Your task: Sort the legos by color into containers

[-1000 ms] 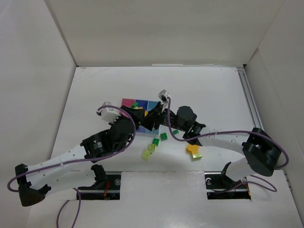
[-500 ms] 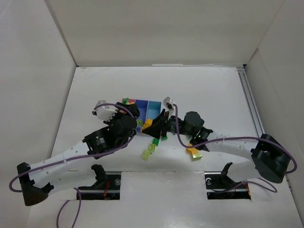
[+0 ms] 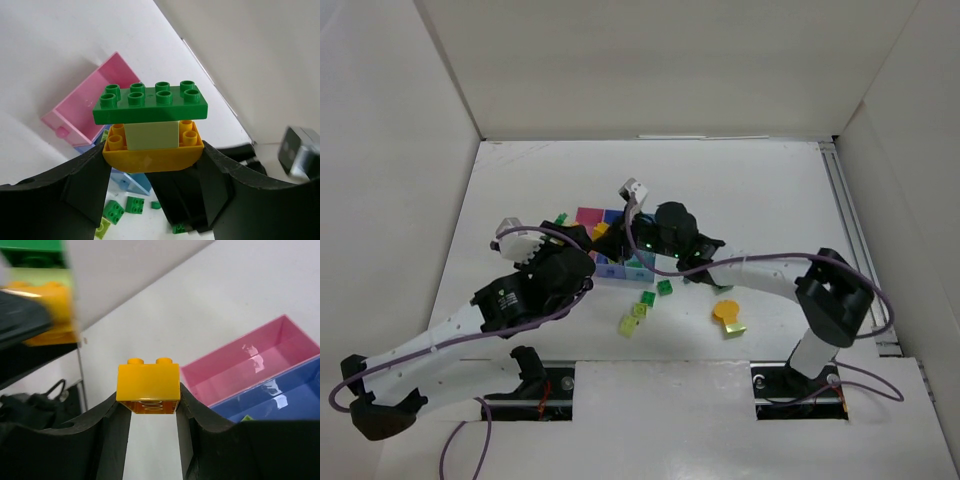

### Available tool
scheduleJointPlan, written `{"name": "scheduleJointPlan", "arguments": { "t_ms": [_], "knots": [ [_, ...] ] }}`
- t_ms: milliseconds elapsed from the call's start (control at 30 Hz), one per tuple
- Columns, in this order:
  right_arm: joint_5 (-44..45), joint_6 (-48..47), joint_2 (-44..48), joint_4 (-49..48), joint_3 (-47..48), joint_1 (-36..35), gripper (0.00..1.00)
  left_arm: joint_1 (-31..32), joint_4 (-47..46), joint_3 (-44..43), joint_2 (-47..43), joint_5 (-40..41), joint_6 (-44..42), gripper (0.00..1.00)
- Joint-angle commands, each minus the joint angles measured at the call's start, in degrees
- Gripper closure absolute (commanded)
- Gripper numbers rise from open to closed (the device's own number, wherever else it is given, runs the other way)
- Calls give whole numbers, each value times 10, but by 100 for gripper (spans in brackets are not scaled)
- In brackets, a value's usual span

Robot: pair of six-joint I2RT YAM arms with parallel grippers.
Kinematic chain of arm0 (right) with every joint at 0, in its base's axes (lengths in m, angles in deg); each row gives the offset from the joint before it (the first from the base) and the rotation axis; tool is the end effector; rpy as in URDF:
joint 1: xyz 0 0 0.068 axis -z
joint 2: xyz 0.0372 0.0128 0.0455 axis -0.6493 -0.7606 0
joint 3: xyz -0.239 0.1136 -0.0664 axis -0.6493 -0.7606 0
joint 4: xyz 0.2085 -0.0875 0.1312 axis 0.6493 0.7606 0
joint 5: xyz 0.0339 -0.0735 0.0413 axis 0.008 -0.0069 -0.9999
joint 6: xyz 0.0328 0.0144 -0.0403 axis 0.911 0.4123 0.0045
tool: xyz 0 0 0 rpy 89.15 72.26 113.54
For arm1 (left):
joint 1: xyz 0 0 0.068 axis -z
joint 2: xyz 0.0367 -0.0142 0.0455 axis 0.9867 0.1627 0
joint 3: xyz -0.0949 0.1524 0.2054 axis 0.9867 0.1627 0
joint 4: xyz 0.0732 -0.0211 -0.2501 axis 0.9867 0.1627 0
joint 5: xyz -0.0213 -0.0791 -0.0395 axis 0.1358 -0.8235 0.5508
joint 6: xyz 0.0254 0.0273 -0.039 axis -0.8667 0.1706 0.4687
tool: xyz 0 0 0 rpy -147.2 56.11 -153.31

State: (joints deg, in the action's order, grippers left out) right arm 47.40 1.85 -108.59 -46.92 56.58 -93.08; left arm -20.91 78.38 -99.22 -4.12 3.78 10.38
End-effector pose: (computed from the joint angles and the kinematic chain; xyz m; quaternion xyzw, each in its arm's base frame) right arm 0.2236 0.3100 0.2795 -0.3016 0.6681 0.4875 0.4744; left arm 0.1042 -0.1175 0.3477 -0.3830 0.6971 -0.2566 0.5492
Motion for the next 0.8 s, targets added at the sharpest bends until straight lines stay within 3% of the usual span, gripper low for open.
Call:
{"name": "scheduleJointPlan", "arguments": {
  "t_ms": [0, 133, 333, 467, 567, 767],
  "knots": [
    [33, -33, -65, 47, 84, -3, 100, -4, 88, -27, -12, 13, 56, 62],
    [33, -38, -177, 80, 176, -3, 97, -4, 139, -45, 1, 7, 69, 62],
    [68, -38, -230, 115, 237, -3, 86, -4, 102, -40, -1, -27, -11, 62],
    [68, -49, -243, 129, 243, -3, 69, -4, 40, -26, -29, -59, -113, 62],
    [62, -49, -243, 129, 237, -3, 45, -4, 2, -14, -43, -85, -186, 62],
    [29, -60, -217, 129, 226, 2, 28, -4, -19, -14, -43, -144, -262, 62]
  ]
}}
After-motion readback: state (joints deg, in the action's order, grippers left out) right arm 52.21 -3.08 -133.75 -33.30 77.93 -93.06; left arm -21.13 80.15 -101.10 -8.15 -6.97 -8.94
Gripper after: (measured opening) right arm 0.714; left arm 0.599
